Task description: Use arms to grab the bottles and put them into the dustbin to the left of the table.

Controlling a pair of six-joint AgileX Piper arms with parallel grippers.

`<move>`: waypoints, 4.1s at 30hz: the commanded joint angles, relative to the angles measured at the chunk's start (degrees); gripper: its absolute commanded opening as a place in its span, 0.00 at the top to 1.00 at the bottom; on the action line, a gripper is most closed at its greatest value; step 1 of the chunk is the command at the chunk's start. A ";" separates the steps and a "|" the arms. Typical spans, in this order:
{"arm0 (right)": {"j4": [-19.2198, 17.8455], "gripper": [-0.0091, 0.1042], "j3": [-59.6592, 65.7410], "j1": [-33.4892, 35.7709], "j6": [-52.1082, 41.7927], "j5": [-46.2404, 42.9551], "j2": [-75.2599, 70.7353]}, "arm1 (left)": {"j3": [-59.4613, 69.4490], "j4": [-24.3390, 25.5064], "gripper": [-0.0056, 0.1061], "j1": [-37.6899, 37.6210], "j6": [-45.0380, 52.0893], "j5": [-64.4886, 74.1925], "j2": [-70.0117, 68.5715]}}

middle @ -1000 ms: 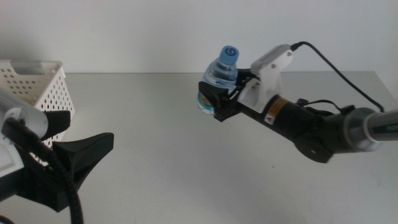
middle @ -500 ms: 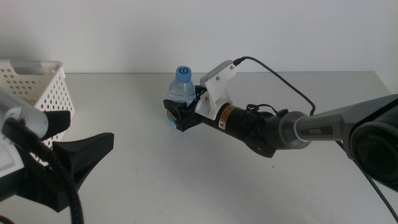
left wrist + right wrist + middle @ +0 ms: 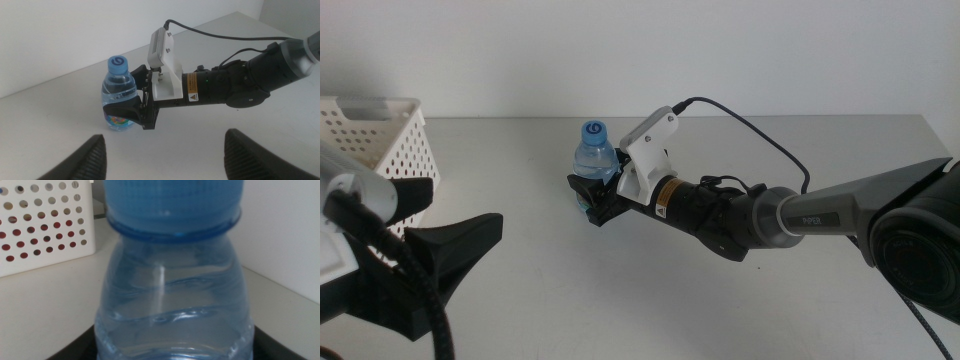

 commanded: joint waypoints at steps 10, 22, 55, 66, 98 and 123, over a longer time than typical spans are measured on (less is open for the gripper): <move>0.76 0.23 -1.62 0.66 -0.58 4.46 -8.96 | -1.68 -0.25 0.26 -0.41 -0.47 -4.48 -0.08; -3.13 0.29 15.52 0.43 10.28 18.80 -32.54 | -1.68 -0.25 0.26 -0.41 -0.47 -4.48 -0.08; 29.33 0.30 35.81 2.38 -23.45 51.43 -78.07 | -1.68 -0.25 0.26 -0.41 -0.47 -4.43 -0.08; 29.33 0.30 36.50 2.38 -23.45 51.85 -78.07 | -1.68 0.16 0.26 -0.41 -0.47 -6.21 -0.08; 29.33 0.30 36.50 2.38 -23.45 51.85 -78.07 | -6.15 1.84 0.13 12.07 2.10 -24.59 16.77; 29.33 0.30 36.50 2.38 -23.45 51.85 -78.07 | -6.74 5.83 0.13 11.01 -1.45 -59.53 46.00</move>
